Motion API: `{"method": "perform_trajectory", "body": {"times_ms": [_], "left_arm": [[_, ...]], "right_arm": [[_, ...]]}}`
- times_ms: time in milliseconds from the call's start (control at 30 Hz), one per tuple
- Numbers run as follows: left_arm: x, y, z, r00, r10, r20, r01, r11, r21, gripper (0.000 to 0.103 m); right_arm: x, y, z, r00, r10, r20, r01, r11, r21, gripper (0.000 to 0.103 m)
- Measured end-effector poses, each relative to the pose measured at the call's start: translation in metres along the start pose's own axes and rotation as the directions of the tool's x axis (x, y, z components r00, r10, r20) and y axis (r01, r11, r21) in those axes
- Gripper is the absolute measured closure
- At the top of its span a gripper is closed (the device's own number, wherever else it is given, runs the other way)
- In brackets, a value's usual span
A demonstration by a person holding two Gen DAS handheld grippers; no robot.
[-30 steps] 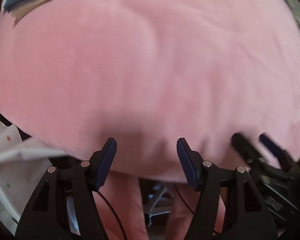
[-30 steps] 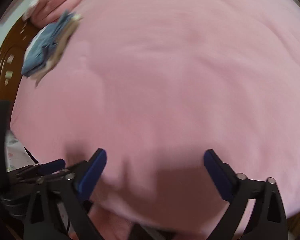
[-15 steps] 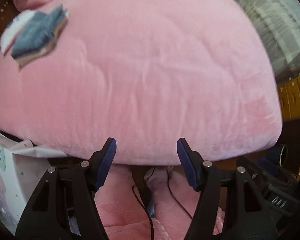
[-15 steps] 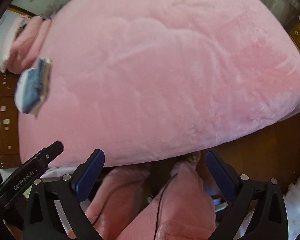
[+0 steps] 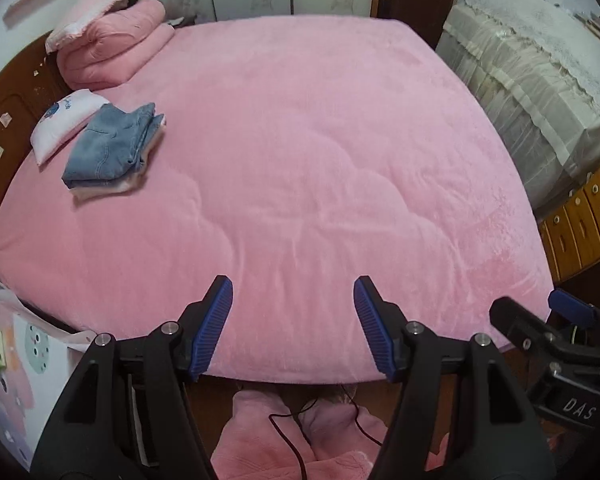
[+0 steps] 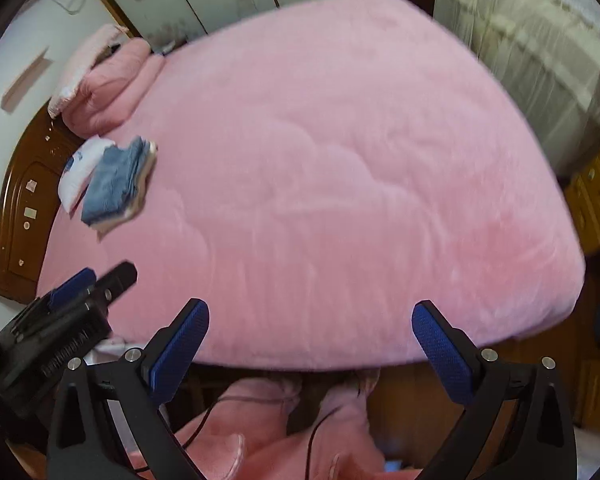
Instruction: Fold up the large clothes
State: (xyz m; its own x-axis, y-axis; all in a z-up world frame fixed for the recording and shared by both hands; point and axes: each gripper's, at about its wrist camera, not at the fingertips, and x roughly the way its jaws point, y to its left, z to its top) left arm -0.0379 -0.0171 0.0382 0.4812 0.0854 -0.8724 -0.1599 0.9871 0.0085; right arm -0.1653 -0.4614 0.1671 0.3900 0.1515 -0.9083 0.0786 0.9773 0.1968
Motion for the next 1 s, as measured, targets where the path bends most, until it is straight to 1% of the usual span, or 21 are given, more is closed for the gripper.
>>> {"method": "perform_trajectory", "body": {"times_ms": [67, 133, 200, 300, 400, 467, 500, 633, 700, 800, 900, 967, 1000], "left_arm": [[-0.001, 0.002, -0.004, 1.0, 0.022, 0.001, -0.022, 1.0, -0.013, 0.043], [-0.002, 0.006, -0.009, 0.999, 0.051, 0.003, -0.051, 0.998, -0.029, 0.043], [0.002, 0.012, -0.013, 0.999, 0.033, -0.005, -0.033, 0.998, -0.057, 0.043], [0.011, 0.02, -0.016, 0.999, 0.033, -0.026, -0.035, 0.996, -0.084, 0.043], [0.017, 0.027, -0.018, 0.999, 0.027, -0.033, -0.031, 0.993, -0.11, 0.043], [0.019, 0.031, -0.018, 0.999, 0.026, -0.031, -0.029, 0.992, -0.123, 0.037], [0.02, 0.032, -0.018, 0.999, 0.024, -0.031, -0.028, 0.992, -0.125, 0.032], [0.021, 0.034, -0.018, 0.999, 0.028, -0.029, -0.031, 0.993, -0.117, 0.031], [0.021, 0.033, -0.017, 0.999, 0.03, -0.022, -0.032, 0.993, -0.114, 0.029], [0.022, 0.031, -0.017, 0.999, 0.032, -0.018, -0.033, 0.995, -0.095, 0.025], [0.02, 0.031, -0.017, 0.999, 0.039, -0.01, -0.04, 0.995, -0.09, 0.021], [0.019, 0.033, -0.017, 0.999, 0.045, -0.007, -0.046, 0.995, -0.094, 0.016], [0.018, 0.034, -0.017, 0.999, 0.049, -0.006, -0.049, 0.994, -0.093, 0.009]], "right_arm": [[-0.01, 0.005, 0.0, 0.999, -0.003, 0.045, 0.003, 1.0, -0.005, 0.001], [-0.015, 0.01, -0.002, 0.998, -0.002, 0.066, 0.003, 1.0, -0.019, 0.001], [-0.022, 0.021, -0.003, 0.999, -0.002, 0.053, 0.004, 0.999, -0.041, 0.001], [-0.025, 0.033, -0.009, 1.0, 0.005, 0.026, -0.003, 0.997, -0.078, 0.001], [-0.029, 0.039, -0.013, 0.999, 0.001, 0.04, 0.004, 0.994, -0.113, 0.001], [-0.031, 0.04, -0.013, 0.999, 0.003, 0.051, 0.004, 0.992, -0.125, 0.001], [-0.033, 0.041, -0.013, 0.999, 0.005, 0.052, 0.002, 0.992, -0.129, 0.001], [-0.03, 0.042, -0.011, 0.999, 0.0, 0.039, 0.006, 0.99, -0.142, 0.0], [-0.033, 0.042, -0.008, 0.999, 0.001, 0.054, 0.007, 0.99, -0.14, 0.0], [-0.033, 0.038, -0.005, 0.998, 0.019, 0.064, -0.01, 0.99, -0.137, 0.0], [-0.031, 0.043, -0.005, 0.998, 0.022, 0.051, -0.015, 0.99, -0.14, 0.0], [-0.033, 0.045, -0.004, 0.998, 0.023, 0.055, -0.015, 0.99, -0.143, 0.0], [-0.034, 0.046, -0.004, 0.998, 0.024, 0.06, -0.015, 0.989, -0.145, 0.0]]}}
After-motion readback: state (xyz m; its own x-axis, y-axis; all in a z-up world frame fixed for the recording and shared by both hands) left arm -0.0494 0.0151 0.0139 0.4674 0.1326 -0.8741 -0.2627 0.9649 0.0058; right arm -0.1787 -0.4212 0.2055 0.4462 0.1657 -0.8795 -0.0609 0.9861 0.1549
